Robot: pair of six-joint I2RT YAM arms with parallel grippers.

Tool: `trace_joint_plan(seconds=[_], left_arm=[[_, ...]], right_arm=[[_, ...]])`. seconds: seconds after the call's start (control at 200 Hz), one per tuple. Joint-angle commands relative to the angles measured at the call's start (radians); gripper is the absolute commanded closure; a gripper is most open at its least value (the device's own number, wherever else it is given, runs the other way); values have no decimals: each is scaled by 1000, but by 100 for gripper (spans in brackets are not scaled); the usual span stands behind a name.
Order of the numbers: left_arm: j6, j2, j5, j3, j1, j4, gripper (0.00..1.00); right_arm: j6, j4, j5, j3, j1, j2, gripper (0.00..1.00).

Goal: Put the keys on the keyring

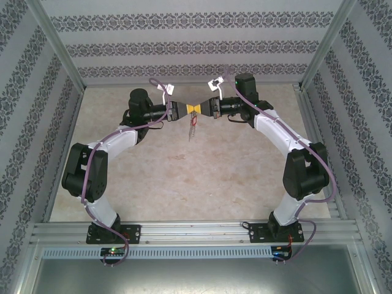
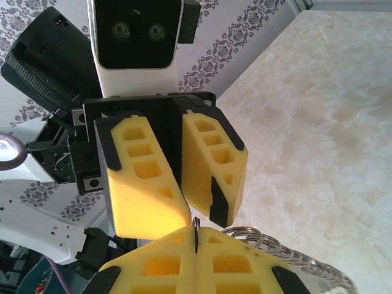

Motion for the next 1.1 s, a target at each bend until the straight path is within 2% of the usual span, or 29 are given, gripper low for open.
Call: trace_joint_plan(seconds=[0.0, 0.15, 0.2, 0.265, 0.4, 0.605, 0.724, 0.839, 0.949, 1.019, 1.094], left_arm=[[-64, 12, 25, 9, -9, 127, 76], [-76, 17, 37, 1, -11, 144, 87], [-76, 15, 41, -3, -10, 148, 88], [-82, 13, 50, -11, -10, 160, 87], [-86, 1, 62, -25, -8, 167, 78], [-84, -9, 63, -32, -8, 176, 77], [-113, 0, 68, -30, -9, 221, 93], [-123, 5, 63, -29, -10, 237, 100], [-144, 8, 55, -33, -9, 279, 100], [-148, 4, 46, -34, -9, 293, 100], [-142, -8, 27, -38, -9, 304, 100]], right_arm=[[7, 39, -44, 19, 16, 17, 100], [11, 43, -36, 21, 16, 21, 100], [15, 46, -29, 22, 16, 21, 100], [21, 50, -18, 23, 13, 21, 100], [39, 68, -10, 22, 0, 21, 100], [52, 85, -6, 16, -6, 18, 100], [63, 95, -10, 18, -5, 22, 100], [69, 99, -17, 20, -2, 24, 100], [73, 107, -19, 17, -2, 14, 100], [100, 141, 13, -15, -18, -13, 75], [145, 212, 50, -71, -51, -60, 67]])
